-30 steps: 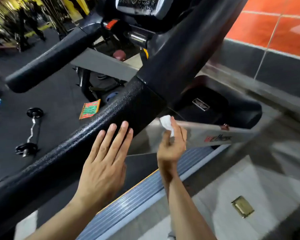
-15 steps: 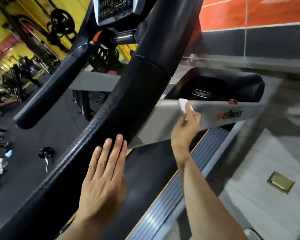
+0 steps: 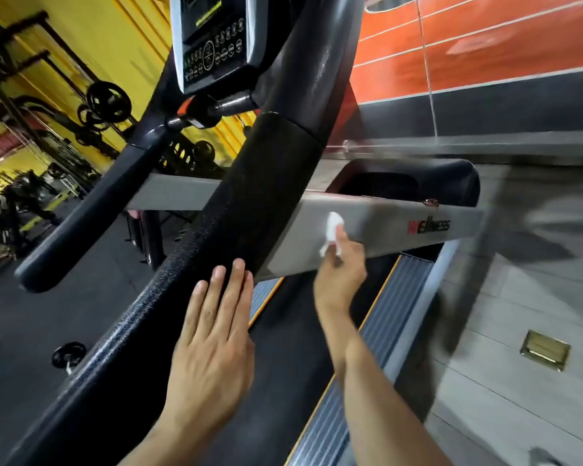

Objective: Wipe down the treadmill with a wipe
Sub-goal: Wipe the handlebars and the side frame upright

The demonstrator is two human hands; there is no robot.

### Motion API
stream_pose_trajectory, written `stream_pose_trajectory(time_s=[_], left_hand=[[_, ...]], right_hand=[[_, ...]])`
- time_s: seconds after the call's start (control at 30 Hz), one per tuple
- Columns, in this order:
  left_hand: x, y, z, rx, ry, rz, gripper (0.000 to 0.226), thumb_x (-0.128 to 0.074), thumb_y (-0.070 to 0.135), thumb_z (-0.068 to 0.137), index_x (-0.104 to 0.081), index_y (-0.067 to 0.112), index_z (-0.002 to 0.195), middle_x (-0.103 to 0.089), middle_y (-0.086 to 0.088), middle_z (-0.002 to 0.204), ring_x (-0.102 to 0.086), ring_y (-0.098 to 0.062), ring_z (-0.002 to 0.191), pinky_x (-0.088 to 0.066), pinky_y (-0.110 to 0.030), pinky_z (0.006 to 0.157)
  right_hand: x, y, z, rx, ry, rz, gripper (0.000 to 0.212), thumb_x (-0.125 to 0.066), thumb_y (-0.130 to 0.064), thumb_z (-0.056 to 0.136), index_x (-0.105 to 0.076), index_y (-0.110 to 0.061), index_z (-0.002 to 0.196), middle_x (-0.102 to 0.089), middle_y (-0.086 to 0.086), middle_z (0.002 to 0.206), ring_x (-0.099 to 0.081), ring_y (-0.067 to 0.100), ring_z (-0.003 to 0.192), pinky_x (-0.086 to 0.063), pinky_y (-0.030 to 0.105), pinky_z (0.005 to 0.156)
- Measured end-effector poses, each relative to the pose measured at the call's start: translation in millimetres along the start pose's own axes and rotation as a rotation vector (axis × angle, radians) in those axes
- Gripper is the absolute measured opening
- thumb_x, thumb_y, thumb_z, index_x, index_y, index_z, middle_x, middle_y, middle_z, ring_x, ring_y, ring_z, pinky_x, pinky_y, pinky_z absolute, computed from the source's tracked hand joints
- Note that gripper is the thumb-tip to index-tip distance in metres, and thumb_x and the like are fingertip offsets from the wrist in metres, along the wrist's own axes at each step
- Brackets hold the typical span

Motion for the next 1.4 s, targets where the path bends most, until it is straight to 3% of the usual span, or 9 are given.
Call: stream_pose_trajectory(time_s=[0.07,0.2,0.4,0.53,0.63,0.77,0.83,1.0,1.4], left_hand=[[-1.6,1.7,2.1,0.012,0.019,-0.012,0.078,-0.054,0.007,0.081,-0.031,-0.003,0.156,-0.019,-0.016,0.169,-0.014,-0.034,0.157,-0.009,-0.049,0.129],[-3.0,3.7,0.5,0.032,0.010,-0.018,0.080,-0.055,0.007,0.080,-0.032,-0.004,0.156,-0.020,-0.017,0.168,-0.014,-0.035,0.157,-0.008,-0.050,0.128],[-3.0,13.3,8.9,0.071,0.005,-0.018,0.072,-0.049,0.006,0.085,-0.033,-0.004,0.155,-0.021,-0.019,0.168,-0.016,-0.034,0.157,-0.009,-0.050,0.128],[-10.9,24.2,19.9,0.037,0.028,-0.067,0.073,-0.052,0.004,0.085,-0.034,-0.004,0.155,-0.022,-0.018,0.167,-0.019,-0.033,0.156,-0.013,-0.049,0.128],[-17.2,27.3,27.2,-0.031,0.038,-0.088,0.071,-0.053,0.000,0.084,-0.036,-0.007,0.153,-0.025,-0.020,0.166,-0.022,-0.035,0.155,-0.016,-0.050,0.127],[-24.1,35.6,32.3,-0.054,0.000,-0.090,0.069,-0.043,0.003,0.086,-0.034,-0.006,0.154,-0.025,-0.019,0.166,-0.023,-0.034,0.155,-0.019,-0.049,0.126],[-34.5,41.3,35.2,-0.064,-0.034,-0.129,0.071,-0.041,0.002,0.084,-0.034,-0.006,0.154,-0.025,-0.019,0.166,-0.022,-0.034,0.155,-0.020,-0.049,0.126],[-60.9,67.9,56.9,-0.005,-0.063,-0.208,0.071,-0.041,0.007,0.080,-0.042,-0.006,0.150,-0.032,-0.021,0.162,-0.027,-0.035,0.153,-0.022,-0.049,0.124],[-123.6,109.2,105.9,0.150,0.088,-0.061,0.071,-0.044,0.013,0.089,-0.032,0.000,0.157,-0.024,-0.013,0.168,-0.018,-0.031,0.157,-0.010,-0.045,0.129]], right_hand=[[-4.5,-23.1,-43.4,0.125,-0.142,0.036,0.039,-0.061,0.001,0.096,-0.067,-0.014,0.132,-0.060,0.009,0.102,-0.058,-0.002,0.091,-0.044,0.011,0.086],[-4.5,-31.9,-83.4,0.262,-0.253,0.053,0.040,-0.061,-0.007,0.100,-0.062,-0.017,0.138,-0.058,0.000,0.111,-0.066,0.015,0.104,-0.055,0.035,0.094],[16.2,31.6,-10.7,-0.220,-0.030,-0.078,0.048,-0.059,0.006,0.094,-0.064,-0.018,0.135,-0.052,-0.008,0.099,-0.061,-0.004,0.090,-0.053,0.044,0.093],[6.7,-6.5,-54.5,-0.005,-0.289,-0.114,0.044,-0.055,-0.005,0.098,-0.060,-0.018,0.139,-0.056,0.000,0.125,-0.056,0.004,0.113,-0.046,0.028,0.106],[5.6,-16.0,-61.6,0.135,-0.352,-0.067,0.030,-0.064,-0.009,0.098,-0.067,-0.007,0.128,-0.063,0.011,0.129,-0.059,0.025,0.125,-0.041,0.040,0.115],[22.5,32.3,29.9,0.061,-0.204,-0.131,0.036,-0.055,-0.003,0.100,-0.061,-0.003,0.136,-0.055,0.005,0.108,-0.058,-0.011,0.099,-0.046,0.014,0.093],[27.1,31.4,60.0,-0.039,-0.221,-0.182,0.039,-0.053,-0.005,0.102,-0.058,-0.007,0.141,-0.050,0.001,0.108,-0.056,-0.012,0.096,-0.050,0.024,0.089],[19.2,-5.5,44.7,0.420,-0.566,-0.160,0.043,-0.050,-0.010,0.103,-0.051,-0.006,0.146,-0.055,0.006,0.115,-0.058,0.025,0.104,-0.051,0.043,0.092],[-5.9,35.2,177.1,0.585,-0.654,-0.370,0.045,-0.048,0.000,0.088,-0.073,-0.018,0.120,-0.065,-0.002,0.118,-0.057,0.011,0.115,-0.033,0.010,0.105]])
Point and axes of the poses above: each hand's wrist, its own z-axis towards the middle knuckle, its own x-axis out of the back of the hand, y = z × x, the point moved 1 cm from there along z, towards the middle knuckle
